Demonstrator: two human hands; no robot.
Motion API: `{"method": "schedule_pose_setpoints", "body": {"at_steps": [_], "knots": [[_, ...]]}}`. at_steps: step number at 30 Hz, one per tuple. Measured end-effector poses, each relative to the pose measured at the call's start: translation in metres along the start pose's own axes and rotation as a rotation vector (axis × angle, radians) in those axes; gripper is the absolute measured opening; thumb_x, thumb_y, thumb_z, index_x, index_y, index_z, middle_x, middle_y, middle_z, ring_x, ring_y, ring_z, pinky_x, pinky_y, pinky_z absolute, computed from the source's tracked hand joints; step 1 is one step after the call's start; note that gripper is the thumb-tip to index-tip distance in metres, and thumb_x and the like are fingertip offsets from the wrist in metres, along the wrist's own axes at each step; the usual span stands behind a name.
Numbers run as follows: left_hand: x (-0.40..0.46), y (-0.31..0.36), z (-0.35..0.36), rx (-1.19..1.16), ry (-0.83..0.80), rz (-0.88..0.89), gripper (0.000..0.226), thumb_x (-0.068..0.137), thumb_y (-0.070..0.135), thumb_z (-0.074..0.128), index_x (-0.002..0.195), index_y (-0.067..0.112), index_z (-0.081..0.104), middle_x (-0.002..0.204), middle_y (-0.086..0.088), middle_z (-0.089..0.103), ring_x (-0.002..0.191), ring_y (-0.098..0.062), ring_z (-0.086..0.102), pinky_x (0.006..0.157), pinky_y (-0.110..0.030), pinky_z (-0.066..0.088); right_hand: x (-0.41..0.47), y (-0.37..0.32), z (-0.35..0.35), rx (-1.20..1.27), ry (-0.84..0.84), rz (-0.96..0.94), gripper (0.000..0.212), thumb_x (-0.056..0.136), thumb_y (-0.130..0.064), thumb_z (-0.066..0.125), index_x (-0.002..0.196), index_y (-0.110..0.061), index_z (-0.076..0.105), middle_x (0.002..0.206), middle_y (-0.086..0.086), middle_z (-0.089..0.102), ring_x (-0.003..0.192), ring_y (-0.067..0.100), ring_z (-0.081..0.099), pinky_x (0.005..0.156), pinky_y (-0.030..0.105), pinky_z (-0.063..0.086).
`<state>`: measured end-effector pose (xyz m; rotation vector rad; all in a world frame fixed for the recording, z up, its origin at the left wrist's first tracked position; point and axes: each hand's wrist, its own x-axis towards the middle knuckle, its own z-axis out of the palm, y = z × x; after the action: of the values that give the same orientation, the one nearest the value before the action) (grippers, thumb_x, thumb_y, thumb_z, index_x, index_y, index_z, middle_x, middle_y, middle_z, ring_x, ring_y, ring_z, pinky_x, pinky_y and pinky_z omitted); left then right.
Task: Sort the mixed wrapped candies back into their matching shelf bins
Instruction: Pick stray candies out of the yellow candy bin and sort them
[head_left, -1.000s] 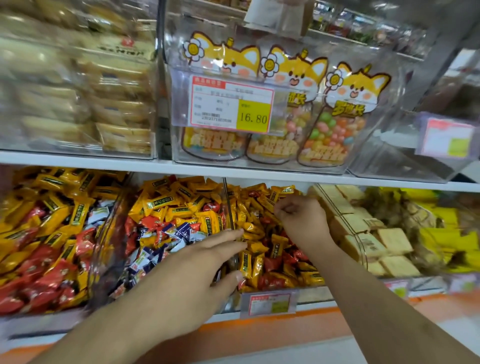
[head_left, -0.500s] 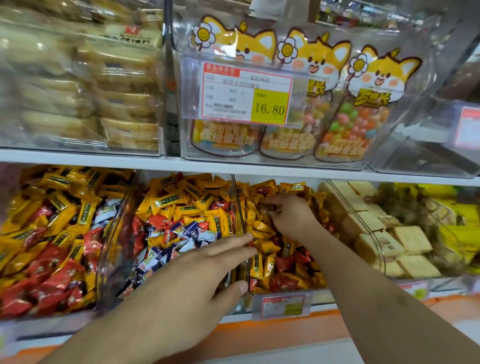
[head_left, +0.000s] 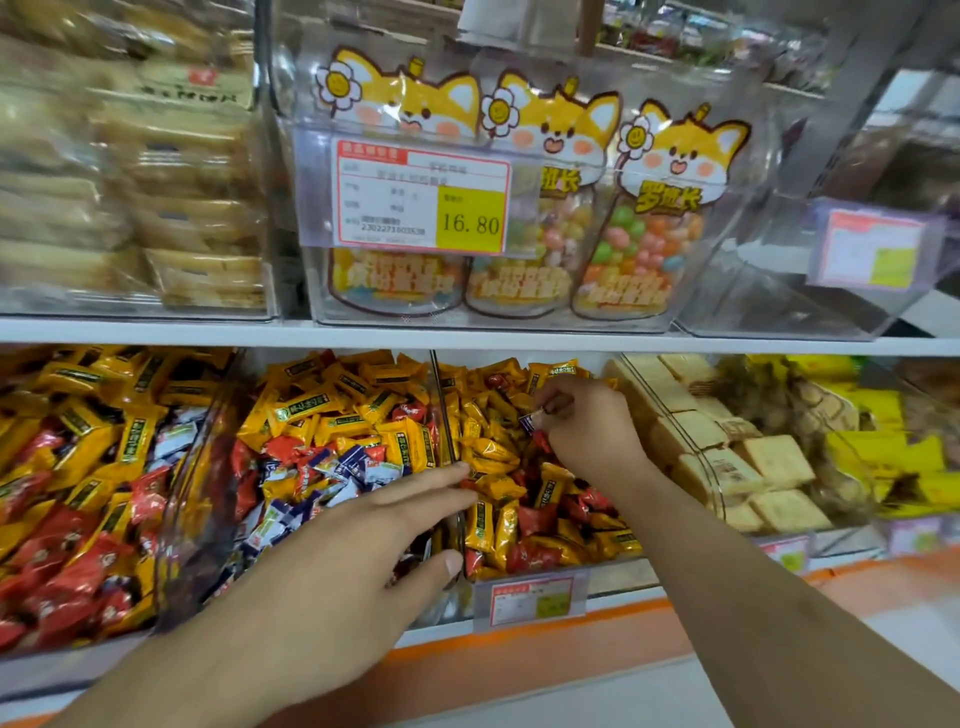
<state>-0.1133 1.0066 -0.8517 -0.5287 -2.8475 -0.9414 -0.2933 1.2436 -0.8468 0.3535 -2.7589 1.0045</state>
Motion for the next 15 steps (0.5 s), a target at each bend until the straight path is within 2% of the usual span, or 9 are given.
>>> {"method": "schedule_pose_setpoints", "body": {"at_steps": [2, 4, 6, 7, 10, 12, 15], "knots": [[0.001, 0.009, -0.005, 0.005, 0.037, -0.007, 0.05, 0.097, 0.055, 0.056, 0.143, 0.064, 0.037, 0.154, 0.049, 0.015, 0.141, 0.015, 0.032, 0.116, -0.034, 0.041, -0.009, 0.0, -0.012, 0.077, 0.05, 0.053, 0.017, 0.085, -0.011, 0.079, 0.086, -0.027, 0.073, 0.083, -0.009, 0.068, 0.081, 0.002, 0.064, 0.071, 0.025, 0.054], [0.0, 0.019, -0.012, 0.031, 0.064, -0.031, 0.045, 0.098, 0.05, 0.058, 0.139, 0.062, 0.044, 0.147, 0.052, 0.023, 0.135, 0.02, 0.032, 0.116, -0.018, 0.033, -0.018, -0.006, -0.023, 0.204, 0.079, 0.123, 0.018, 0.082, -0.011, 0.08, 0.083, -0.028, 0.073, 0.078, -0.009, 0.071, 0.081, 0.008, 0.069, 0.072, 0.031, 0.056], [-0.002, 0.028, -0.021, 0.04, 0.091, -0.098, 0.039, 0.099, 0.046, 0.058, 0.134, 0.06, 0.047, 0.137, 0.048, 0.037, 0.125, 0.019, 0.04, 0.1, -0.003, 0.033, -0.028, -0.024, -0.033, 0.321, 0.078, 0.175, 0.015, 0.083, -0.011, 0.081, 0.085, -0.025, 0.074, 0.078, -0.006, 0.074, 0.081, 0.012, 0.071, 0.071, 0.032, 0.056], [-0.004, 0.032, -0.026, 0.016, 0.12, -0.135, 0.039, 0.099, 0.044, 0.06, 0.133, 0.058, 0.047, 0.131, 0.044, 0.044, 0.12, 0.016, 0.045, 0.093, -0.002, 0.036, -0.035, -0.037, -0.037, 0.37, 0.064, 0.184, 0.013, 0.083, -0.012, 0.082, 0.086, -0.022, 0.075, 0.078, -0.005, 0.075, 0.08, 0.012, 0.072, 0.071, 0.031, 0.056], [-0.01, 0.04, -0.038, -0.211, 0.228, -0.234, 0.049, 0.095, 0.042, 0.066, 0.137, 0.054, 0.044, 0.124, 0.035, 0.054, 0.113, 0.016, 0.053, 0.089, -0.009, 0.046, -0.061, -0.082, -0.041, 0.513, -0.081, 0.129, 0.01, 0.083, -0.013, 0.084, 0.086, -0.018, 0.076, 0.084, 0.0, 0.076, 0.078, 0.013, 0.072, 0.075, 0.034, 0.06], [-0.014, 0.044, -0.047, -0.363, 0.248, -0.288, 0.054, 0.09, 0.046, 0.068, 0.136, 0.057, 0.043, 0.122, 0.03, 0.057, 0.11, 0.013, 0.058, 0.091, -0.023, 0.054, -0.081, -0.108, -0.037, 0.595, -0.223, 0.08, 0.011, 0.084, -0.014, 0.083, 0.09, -0.018, 0.076, 0.089, 0.005, 0.075, 0.078, 0.016, 0.072, 0.076, 0.034, 0.061], [-0.02, 0.047, -0.058, -0.429, 0.278, -0.323, 0.039, 0.083, 0.048, 0.073, 0.119, 0.051, 0.062, 0.105, 0.018, 0.067, 0.096, 0.001, 0.069, 0.087, -0.035, 0.058, -0.102, -0.129, -0.027, 0.684, -0.362, 0.072, 0.015, 0.087, -0.016, 0.083, 0.101, -0.016, 0.075, 0.094, 0.008, 0.076, 0.082, 0.022, 0.073, 0.081, 0.04, 0.063]]}}
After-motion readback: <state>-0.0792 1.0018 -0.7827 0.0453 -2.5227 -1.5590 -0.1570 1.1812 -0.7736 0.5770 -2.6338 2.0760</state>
